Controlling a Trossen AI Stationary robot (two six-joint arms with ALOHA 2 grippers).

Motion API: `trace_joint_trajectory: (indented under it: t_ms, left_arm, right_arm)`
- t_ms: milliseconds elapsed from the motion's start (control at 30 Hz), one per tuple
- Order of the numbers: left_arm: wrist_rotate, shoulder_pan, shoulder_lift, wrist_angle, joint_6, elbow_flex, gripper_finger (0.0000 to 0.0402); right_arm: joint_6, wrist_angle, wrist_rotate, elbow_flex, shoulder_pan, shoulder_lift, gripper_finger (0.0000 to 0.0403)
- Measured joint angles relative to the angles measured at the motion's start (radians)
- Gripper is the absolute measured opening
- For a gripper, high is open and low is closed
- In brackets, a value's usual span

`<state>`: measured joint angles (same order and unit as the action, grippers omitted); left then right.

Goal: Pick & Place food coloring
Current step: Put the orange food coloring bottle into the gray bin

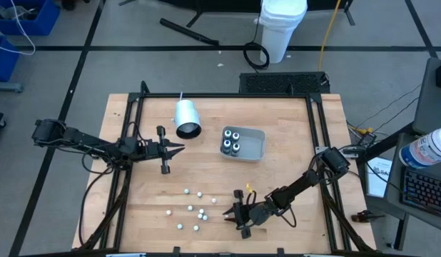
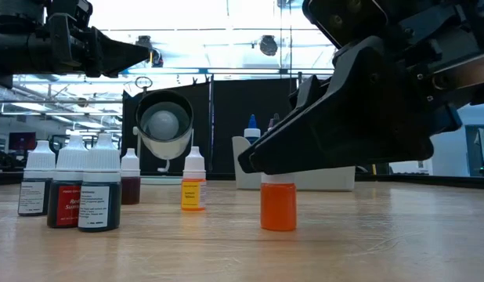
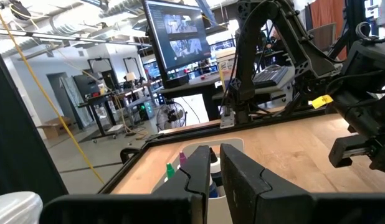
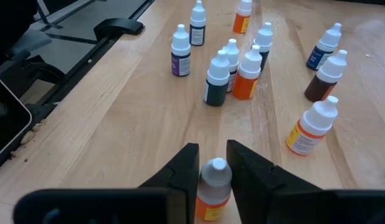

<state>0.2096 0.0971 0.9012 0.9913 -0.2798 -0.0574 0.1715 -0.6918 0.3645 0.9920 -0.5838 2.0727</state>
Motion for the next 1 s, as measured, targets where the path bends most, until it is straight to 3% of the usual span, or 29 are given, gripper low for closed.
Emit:
trace_joint_trajectory:
  t_ms: [167,533,800,1000]
  left_arm:
    - [0.000,0.000,0.000,0.000,0.000,0.000,0.0047]
    - [0.000,0.000,0.000,0.000,0.000,0.000,0.0047]
    - [0.000,0.000,0.000,0.000,0.000,0.000,0.0047]
    - [0.000,0.000,0.000,0.000,0.000,0.000,0.0047]
  right_arm:
    - [0.000,-0.001,0.000,0.000,0.000,0.000,0.0052]
    - [-0.040,0.018,-0.002,-0.002,0.018,-0.080,0.0061]
    - [-0.150,0.243,0.018,-0.002,0.047,-0.298,0.0057]
    - [-0.190,0.513,0.184,-0.002,0.070,-0.517,0.0056]
